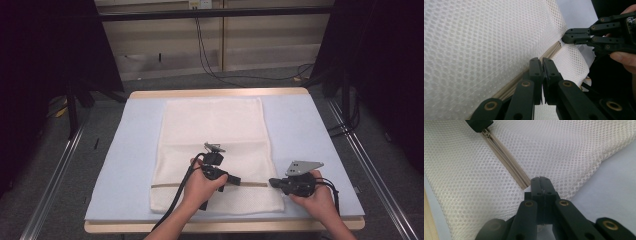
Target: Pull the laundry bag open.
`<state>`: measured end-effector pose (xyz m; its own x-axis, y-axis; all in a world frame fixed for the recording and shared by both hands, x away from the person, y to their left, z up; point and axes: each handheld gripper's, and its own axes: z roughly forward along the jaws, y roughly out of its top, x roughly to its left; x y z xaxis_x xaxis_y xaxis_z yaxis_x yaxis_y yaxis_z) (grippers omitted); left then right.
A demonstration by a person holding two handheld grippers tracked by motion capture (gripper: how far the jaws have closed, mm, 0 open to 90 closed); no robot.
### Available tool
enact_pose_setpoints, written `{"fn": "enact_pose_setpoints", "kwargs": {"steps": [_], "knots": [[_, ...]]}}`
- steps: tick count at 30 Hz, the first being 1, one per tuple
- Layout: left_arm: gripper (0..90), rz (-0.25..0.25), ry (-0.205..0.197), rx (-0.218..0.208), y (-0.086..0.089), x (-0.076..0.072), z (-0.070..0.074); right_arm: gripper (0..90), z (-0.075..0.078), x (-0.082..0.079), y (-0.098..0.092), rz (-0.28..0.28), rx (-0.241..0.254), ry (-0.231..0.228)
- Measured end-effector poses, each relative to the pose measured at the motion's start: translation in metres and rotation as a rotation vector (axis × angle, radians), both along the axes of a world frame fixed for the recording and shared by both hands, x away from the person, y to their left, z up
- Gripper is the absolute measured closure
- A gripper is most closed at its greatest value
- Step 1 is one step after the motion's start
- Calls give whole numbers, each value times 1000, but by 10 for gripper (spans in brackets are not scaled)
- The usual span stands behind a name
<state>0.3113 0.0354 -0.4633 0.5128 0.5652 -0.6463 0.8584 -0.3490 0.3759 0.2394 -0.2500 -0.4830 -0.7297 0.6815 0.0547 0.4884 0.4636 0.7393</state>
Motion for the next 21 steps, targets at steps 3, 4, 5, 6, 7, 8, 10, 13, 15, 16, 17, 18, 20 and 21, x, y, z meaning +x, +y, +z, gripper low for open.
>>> {"fn": "enact_pose_setpoints", "kwargs": {"steps": [3, 4, 5, 6, 7, 8, 10, 13, 15, 16, 17, 18, 20, 21], "knots": [[873, 7, 11, -11, 4, 1, 0, 900, 0, 0, 1, -3, -4, -2], [874, 12, 16, -13, 5, 0, 1, 900, 0, 0, 1, -2, -5, -3], [874, 2, 14, -12, 6, 1, 1, 900, 0, 0, 0, -2, -4, -3], [873, 9, 16, -17, 7, 1, 1, 900, 0, 0, 0, -3, -2, 0], [874, 7, 21, -13, 9, 1, 1, 900, 0, 0, 0, 0, 3, 1], [874, 8, 17, -14, 10, 2, 1, 900, 0, 0, 0, -2, 5, 1], [873, 13, 24, -17, 13, 2, 0, 900, 0, 0, 0, -2, 5, 1], [874, 17, 19, -13, 18, 2, 0, 900, 0, -1, 0, -4, 3, 1], [874, 20, 20, -15, 20, 2, 1, 900, 0, -1, 1, -8, -2, -3], [873, 21, 21, -15, 22, 2, 1, 900, 0, -1, 1, -8, -7, -4], [874, 18, 16, -11, 23, 2, 2, 900, 0, -1, 1, -7, -9, -6], [874, 15, 15, -8, 25, 3, 2, 900, 0, -1, 1, -7, -9, -6], [874, 22, 25, -19, 26, 2, 2, 900, 0, -1, 1, -3, -5, -7], [874, 16, 12, -6, 28, 3, 2, 900, 0, -1, 1, -6, -6, -7]]}}
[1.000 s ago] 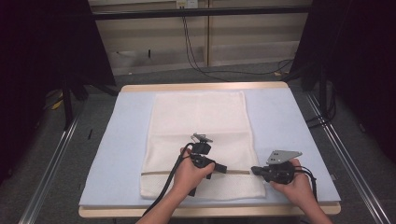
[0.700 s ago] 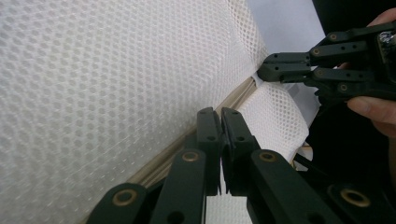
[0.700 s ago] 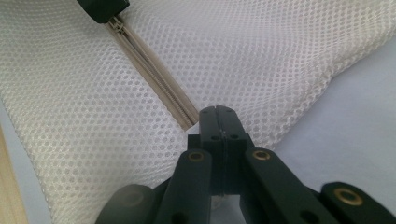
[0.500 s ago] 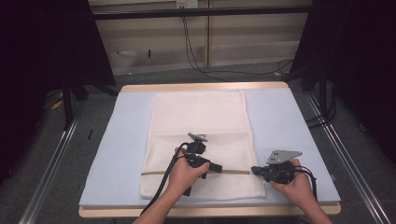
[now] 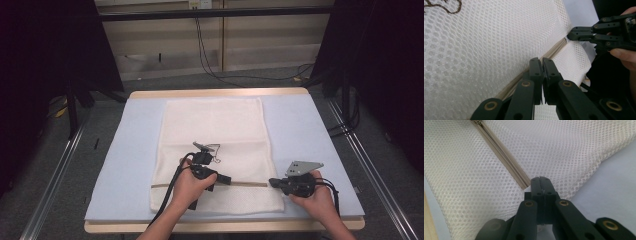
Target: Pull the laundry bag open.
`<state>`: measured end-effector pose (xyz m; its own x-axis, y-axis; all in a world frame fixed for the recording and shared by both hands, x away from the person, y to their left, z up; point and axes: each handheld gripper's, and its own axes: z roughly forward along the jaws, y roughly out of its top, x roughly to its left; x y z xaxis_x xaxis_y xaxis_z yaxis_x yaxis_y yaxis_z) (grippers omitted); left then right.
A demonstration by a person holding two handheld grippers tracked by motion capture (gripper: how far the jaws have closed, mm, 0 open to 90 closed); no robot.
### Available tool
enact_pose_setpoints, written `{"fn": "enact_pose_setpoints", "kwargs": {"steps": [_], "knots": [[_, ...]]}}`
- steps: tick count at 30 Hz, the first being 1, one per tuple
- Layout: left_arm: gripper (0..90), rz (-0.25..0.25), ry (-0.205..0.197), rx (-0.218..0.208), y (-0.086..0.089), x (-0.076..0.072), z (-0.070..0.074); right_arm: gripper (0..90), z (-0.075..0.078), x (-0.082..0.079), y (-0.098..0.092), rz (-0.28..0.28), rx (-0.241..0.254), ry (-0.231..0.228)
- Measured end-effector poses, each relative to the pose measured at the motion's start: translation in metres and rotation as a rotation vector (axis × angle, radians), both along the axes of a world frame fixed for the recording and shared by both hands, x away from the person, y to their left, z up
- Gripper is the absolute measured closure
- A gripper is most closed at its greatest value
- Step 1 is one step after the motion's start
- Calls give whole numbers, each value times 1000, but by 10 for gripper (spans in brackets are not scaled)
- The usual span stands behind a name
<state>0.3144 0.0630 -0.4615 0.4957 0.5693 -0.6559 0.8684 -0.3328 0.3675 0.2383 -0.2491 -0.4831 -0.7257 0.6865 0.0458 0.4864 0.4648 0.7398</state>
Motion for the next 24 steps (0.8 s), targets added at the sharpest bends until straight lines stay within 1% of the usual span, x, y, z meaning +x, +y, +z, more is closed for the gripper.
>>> {"fn": "enact_pose_setpoints", "kwargs": {"steps": [1, 2, 3, 4, 5, 6, 7, 8, 9, 11, 12, 13, 14, 15, 16, 17, 20, 21, 23, 24], "knots": [[874, 5, 16, -16, 0, 0, 0, 900, 0, 0, 0, -3, 1, 0], [874, 13, 12, -8, 0, -1, 0, 900, 0, 0, 0, -1, 0, 0], [874, 9, 18, -12, 2, 0, 0, 900, 0, 0, 0, 0, 0, 0], [874, 4, 16, -13, 3, 1, -1, 900, 0, 0, 0, -2, 0, 0], [874, 11, 12, -6, 4, 0, -1, 900, 0, 0, 0, -2, 1, 1], [874, 20, 16, -10, 5, 0, -1, 900, 0, 0, 0, -2, 0, 1], [873, 14, 13, -15, 7, 1, -2, 900, 0, 0, 0, -2, 1, 0], [874, 21, 21, -15, 8, 0, -2, 900, 0, 0, 0, -2, 1, 1], [874, 18, 12, -13, 10, 0, -2, 900, 0, 0, 0, -1, 1, 0], [874, 23, 18, -20, 13, 1, -3, 900, 0, 0, 0, 0, 1, 0], [874, 31, 12, -10, 15, 1, -2, 900, 0, 0, 0, 0, 3, 0], [874, 21, 9, -11, 17, 1, -3, 900, 0, 0, 0, 0, 2, 0], [874, 27, 12, -11, 19, 1, -2, 900, 0, 0, 0, 2, 3, -1], [874, 24, 6, -9, 20, 1, -2, 900, 0, 0, 0, 4, 1, -2], [874, 32, 13, -15, 21, 0, -2, 900, 0, 0, 0, 4, 0, -2], [874, 23, 10, -15, 23, 1, -3, 900, 0, 0, 0, 2, 0, -2], [874, 35, 15, -18, 24, 1, -3, 900, 0, 0, 0, 0, 3, -1], [874, 25, 13, -20, 25, 1, -3, 900, 0, 0, 0, -1, 5, 0], [874, 28, 10, -13, 26, 1, -3, 900, 0, 0, 0, 1, 4, -1], [874, 38, 17, -22, 26, 0, -3, 900, 0, 0, 0, 0, 5, 0]]}}
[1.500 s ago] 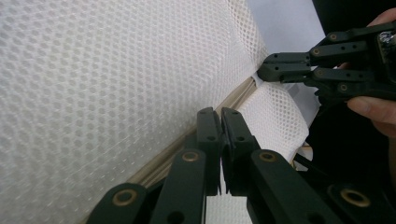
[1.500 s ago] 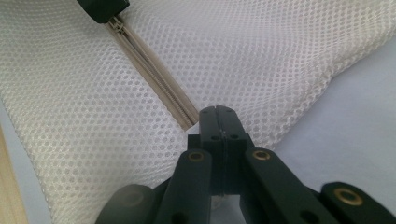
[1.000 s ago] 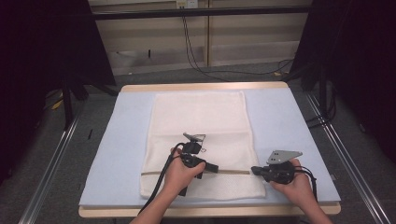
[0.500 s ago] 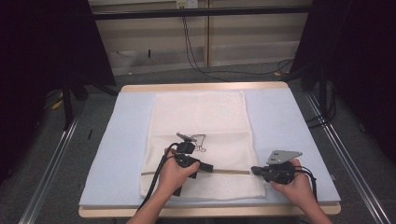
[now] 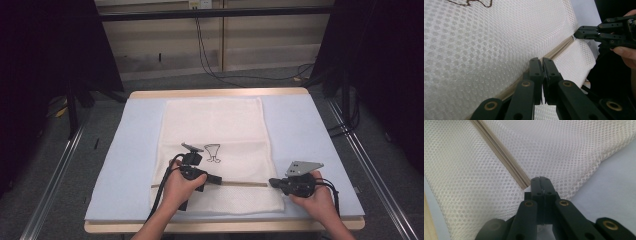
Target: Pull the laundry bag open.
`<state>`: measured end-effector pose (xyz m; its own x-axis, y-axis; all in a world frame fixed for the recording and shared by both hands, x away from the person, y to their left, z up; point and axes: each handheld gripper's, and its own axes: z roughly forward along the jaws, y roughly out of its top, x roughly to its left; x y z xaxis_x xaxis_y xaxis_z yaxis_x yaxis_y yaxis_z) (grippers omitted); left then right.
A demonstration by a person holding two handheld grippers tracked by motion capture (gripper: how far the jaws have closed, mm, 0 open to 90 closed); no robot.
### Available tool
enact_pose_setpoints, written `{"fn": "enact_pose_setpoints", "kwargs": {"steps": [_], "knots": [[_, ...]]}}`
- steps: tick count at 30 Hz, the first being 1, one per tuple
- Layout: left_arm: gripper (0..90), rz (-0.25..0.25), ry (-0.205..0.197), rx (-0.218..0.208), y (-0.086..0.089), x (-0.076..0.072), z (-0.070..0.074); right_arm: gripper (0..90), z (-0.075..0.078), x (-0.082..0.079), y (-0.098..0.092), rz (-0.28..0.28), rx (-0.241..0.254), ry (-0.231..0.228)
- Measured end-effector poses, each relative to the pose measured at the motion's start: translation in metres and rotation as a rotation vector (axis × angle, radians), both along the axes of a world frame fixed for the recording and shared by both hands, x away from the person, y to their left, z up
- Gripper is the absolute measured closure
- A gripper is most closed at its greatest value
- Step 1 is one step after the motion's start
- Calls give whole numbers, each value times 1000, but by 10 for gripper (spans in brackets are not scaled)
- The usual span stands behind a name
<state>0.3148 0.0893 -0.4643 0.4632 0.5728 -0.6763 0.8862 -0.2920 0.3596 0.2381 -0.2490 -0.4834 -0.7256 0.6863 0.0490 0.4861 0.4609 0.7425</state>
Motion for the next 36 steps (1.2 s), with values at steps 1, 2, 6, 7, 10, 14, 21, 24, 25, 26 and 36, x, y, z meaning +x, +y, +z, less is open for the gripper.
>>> {"fn": "enact_pose_setpoints", "kwargs": {"steps": [1, 2, 6, 7, 10, 14, 21, 24, 25, 26, 36], "knots": [[874, -4, -8, 7, 2, 0, 0, 900, 0, 0, 0, 0, -2, 0], [873, 4, -5, 5, 2, 0, 0, 900, 0, 0, 0, 1, -3, -1], [874, 4, -10, 1, 9, 0, 2, 900, 0, 0, 0, -1, 0, -1], [873, 9, -7, 1, 10, 0, 2, 900, 0, 0, 0, 0, -1, -1], [874, 6, -10, 5, 14, 0, 3, 900, 0, 0, 1, -2, -8, -4], [873, 9, -10, 1, 17, 0, 4, 900, 0, 0, 0, -3, -7, -3], [874, 27, -13, 3, 23, -1, 5, 900, 0, 0, 1, -3, -7, -3], [873, 32, -10, 0, 28, -1, 5, 900, 0, 0, 0, -1, -4, -3], [874, 35, -11, 2, 31, -1, 5, 900, 0, 0, 0, 0, -4, -4], [873, 35, -15, 3, 33, 0, 5, 900, 0, 0, 0, -1, -5, -5], [873, 58, -8, 0, 50, -2, 5, 900, 0, -1, 1, -6, -10, -4]]}}
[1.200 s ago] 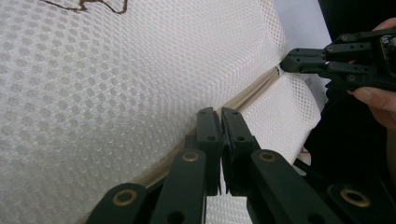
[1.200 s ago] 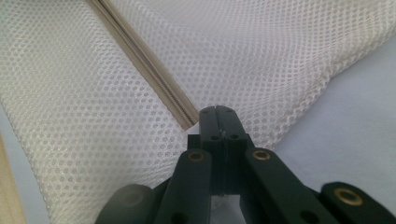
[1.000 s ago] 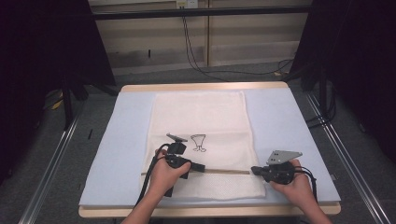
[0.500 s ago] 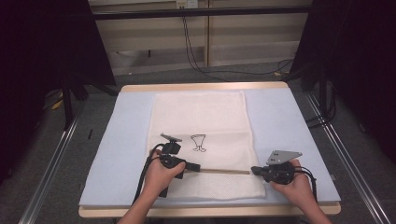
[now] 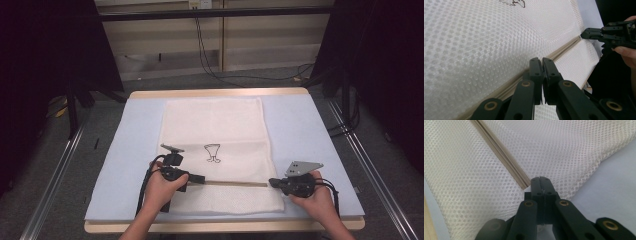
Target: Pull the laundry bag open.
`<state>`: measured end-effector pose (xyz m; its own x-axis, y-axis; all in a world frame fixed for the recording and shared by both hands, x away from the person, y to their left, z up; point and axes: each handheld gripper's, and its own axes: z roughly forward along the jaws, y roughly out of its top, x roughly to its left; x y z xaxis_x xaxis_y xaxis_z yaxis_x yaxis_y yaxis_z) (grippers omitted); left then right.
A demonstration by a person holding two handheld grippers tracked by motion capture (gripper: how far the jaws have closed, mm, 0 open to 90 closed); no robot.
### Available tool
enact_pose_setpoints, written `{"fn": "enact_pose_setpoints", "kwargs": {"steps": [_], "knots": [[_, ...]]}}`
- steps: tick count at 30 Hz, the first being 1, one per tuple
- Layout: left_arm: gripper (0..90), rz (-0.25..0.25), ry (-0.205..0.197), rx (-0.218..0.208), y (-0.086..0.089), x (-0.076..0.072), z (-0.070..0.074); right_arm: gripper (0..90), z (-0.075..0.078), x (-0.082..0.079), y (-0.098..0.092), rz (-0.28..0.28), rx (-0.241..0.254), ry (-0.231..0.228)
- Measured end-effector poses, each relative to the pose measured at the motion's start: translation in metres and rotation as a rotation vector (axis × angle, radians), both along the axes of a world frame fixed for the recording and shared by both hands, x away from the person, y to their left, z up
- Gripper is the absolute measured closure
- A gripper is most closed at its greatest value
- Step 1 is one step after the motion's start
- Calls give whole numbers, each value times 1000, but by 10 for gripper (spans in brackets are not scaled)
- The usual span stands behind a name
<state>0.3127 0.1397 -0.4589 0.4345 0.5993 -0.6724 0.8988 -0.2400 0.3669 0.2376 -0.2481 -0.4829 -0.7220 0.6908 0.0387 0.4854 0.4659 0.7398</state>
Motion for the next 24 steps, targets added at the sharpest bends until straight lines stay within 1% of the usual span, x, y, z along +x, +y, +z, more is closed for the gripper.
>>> {"fn": "enact_pose_setpoints", "kwargs": {"steps": [1, 2, 3, 4, 5, 6, 7, 8, 9, 11, 15, 16, 17, 20, 21, 23, 24], "knots": [[873, 2, -11, 7, 1, 0, 0, 900, 0, 0, 0, -2, -3, -2], [873, 1, -2, -7, 2, 0, 0, 900, 0, 0, 0, -4, -2, -1], [873, -1, -4, -8, 2, 0, -1, 900, 0, 0, 0, -4, -2, -1], [873, 6, -6, 3, 3, 0, 0, 900, 0, 0, 0, -2, -4, -3], [873, 11, 0, 0, 3, 0, 0, 900, 0, 0, 0, -1, -2, -2], [873, 5, -1, -10, 4, 0, 0, 900, 0, 0, 0, -1, -3, -1], [873, 8, -2, -7, 5, 0, 0, 900, 0, 0, 0, 0, -1, -1], [873, 10, -14, 14, 6, 0, 0, 900, 0, 0, 0, 0, -2, -1], [873, 20, -4, 2, 6, 0, 1, 900, 0, 0, 0, -1, -4, -1], [873, 17, -10, 9, 10, 1, 0, 900, 0, 0, 0, 0, -2, -1], [873, 30, -1, 12, 16, -1, 0, 900, 0, 0, 0, -1, -3, -1], [873, 27, -16, 19, 18, 0, 0, 900, 0, 0, 0, 1, -3, 0], [873, 38, 0, 6, 18, -1, 0, 900, 0, 0, 0, 1, -3, 0], [873, 33, -14, 19, 21, -1, 0, 900, 0, 0, 1, -3, -4, -1], [874, 46, 0, 7, 20, -2, 0, 900, 0, 0, 1, -3, -4, -1], [873, 40, 1, 5, 21, -2, 0, 900, 0, 0, 0, -3, -4, 0], [873, 44, -2, 15, 22, -2, 0, 900, 0, 0, 0, 0, -2, 3]]}}
